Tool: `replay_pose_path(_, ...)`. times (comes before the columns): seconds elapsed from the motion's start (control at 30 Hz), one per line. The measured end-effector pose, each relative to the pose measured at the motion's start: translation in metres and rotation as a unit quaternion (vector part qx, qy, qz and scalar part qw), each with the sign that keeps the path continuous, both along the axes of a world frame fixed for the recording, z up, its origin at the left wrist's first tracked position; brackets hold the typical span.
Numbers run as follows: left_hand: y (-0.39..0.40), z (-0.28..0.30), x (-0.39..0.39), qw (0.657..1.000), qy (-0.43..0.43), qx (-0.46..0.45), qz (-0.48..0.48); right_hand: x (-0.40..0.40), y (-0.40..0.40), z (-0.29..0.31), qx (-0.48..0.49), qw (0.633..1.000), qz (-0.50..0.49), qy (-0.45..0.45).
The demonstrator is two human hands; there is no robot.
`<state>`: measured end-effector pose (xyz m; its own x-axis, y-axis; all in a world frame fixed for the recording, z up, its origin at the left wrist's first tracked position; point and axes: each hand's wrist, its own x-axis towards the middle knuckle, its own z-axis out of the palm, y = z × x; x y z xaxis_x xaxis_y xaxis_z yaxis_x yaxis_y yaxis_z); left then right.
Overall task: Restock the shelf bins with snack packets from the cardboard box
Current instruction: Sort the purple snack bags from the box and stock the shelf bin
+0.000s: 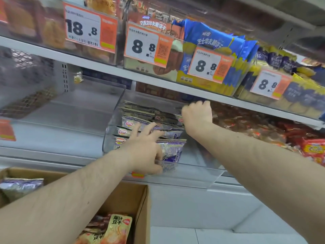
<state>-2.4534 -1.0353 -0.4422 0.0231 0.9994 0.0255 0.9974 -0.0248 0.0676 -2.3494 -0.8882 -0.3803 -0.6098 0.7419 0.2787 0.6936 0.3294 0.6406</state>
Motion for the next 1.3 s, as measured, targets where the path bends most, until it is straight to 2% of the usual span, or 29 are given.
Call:
replay_pose_path(0.13, 0.003, -0.002, -0.001, 1.0, -0.019, -0.014, -0.002, -0.025, 0.025, -0.013, 0.003, 0.998, -0.02, -0.061)
replay_pose_path(0.27, 0.005, -0.003, -0.006, 0.998, -0.051, -0.039, -0.004, -0.037, 0.055, -0.009, -0.081, 0.992, -0.001, -0.096)
replay_pose_path(0.4, 0.007, -0.004, -0.008, 0.997, -0.066, -0.044, -0.008, -0.03, 0.089, 0.004, -0.207, 0.977, -0.009, -0.042)
replay_pose_path(0.53, 0.008, -0.005, -0.007, 0.997, -0.07, -0.041, -0.01, -0.014, 0.111, -0.009, -0.271, 0.962, -0.039, 0.004)
replay_pose_path(0.6, 0.008, -0.005, -0.006, 0.996, -0.076, -0.04, -0.01, -0.011, 0.114, -0.021, -0.254, 0.966, -0.041, -0.017)
replay_pose_path(0.67, 0.009, -0.005, -0.006, 0.996, -0.081, -0.04, -0.011, -0.014, 0.109, -0.026, -0.192, 0.979, -0.032, -0.056)
replay_pose_path(0.73, 0.009, -0.005, -0.006, 0.995, -0.088, -0.043, -0.012, -0.018, 0.103, -0.028, -0.163, 0.985, -0.031, -0.056)
replay_pose_path(0.97, 0.007, -0.008, -0.01, 0.993, -0.103, -0.051, -0.014, -0.013, 0.1, -0.024, -0.265, 0.963, -0.042, 0.04)
replay_pose_path(1.2, 0.007, -0.007, -0.01, 0.992, -0.11, -0.054, -0.002, -0.013, 0.094, -0.033, -0.301, 0.951, -0.062, 0.041)
replay_pose_path(1.3, 0.003, -0.005, -0.009, 0.987, -0.159, -0.013, 0.012, -0.009, 0.082, -0.024, -0.291, 0.952, -0.084, 0.055)
